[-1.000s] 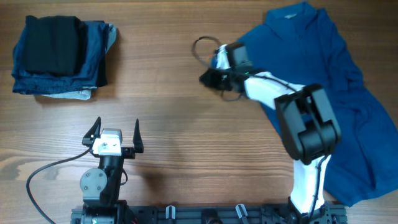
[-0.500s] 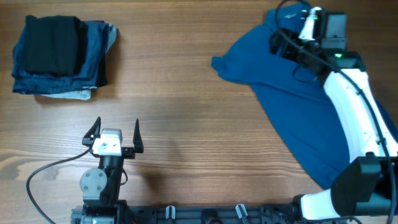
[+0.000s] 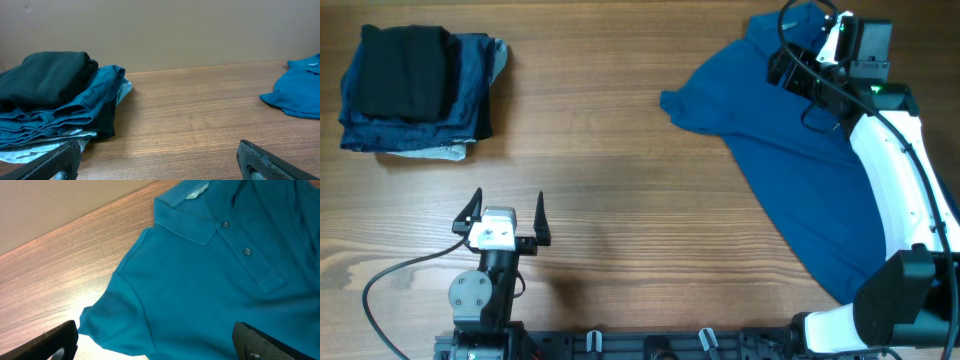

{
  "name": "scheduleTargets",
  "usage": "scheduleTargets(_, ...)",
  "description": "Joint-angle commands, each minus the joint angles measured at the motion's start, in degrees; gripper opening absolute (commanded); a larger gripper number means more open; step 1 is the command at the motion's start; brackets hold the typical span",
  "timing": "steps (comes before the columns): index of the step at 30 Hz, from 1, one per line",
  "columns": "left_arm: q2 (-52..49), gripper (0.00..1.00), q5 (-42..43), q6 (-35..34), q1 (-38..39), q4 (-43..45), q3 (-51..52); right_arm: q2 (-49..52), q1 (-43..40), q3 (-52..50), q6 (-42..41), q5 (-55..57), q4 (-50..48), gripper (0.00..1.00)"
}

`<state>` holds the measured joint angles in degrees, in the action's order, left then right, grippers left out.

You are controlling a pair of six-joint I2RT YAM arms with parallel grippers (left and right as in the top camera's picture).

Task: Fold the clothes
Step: 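Grasp the shirt with the right gripper and drag it toward center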

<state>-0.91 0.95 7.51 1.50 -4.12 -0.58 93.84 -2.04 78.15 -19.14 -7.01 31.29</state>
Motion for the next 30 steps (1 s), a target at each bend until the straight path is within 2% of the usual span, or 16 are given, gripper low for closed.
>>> scheduleTargets(1,0.2,1.0,0.7,1.1,0.3,-0.2,0.2,0.4,0.2,0.2,1.0,1.0,-0.2,1.0)
scheduleTargets(23,0.2,1.0,0.7,1.1,0.3,-0.2,0.2,0.5,0.1,0.1,1.1,0.9,-0.7,1.0)
scheduleTargets(28,0.2,1.0,0.7,1.1,0.3,1.6,0.2,0.5,0.1,0.0,1.9,2.4,5.9,0.99)
scheduleTargets(29,0.2,1.0,1.5,1.1,0.3,2.7,0.2,0.5,0.1,0.0,3.7,3.8,6.8,0.85)
scheduleTargets(30,0.2,1.0,7.1,1.2,0.3,6.6,0.2,0.5,0.1,0.0,5.8,5.6,7.4,0.56)
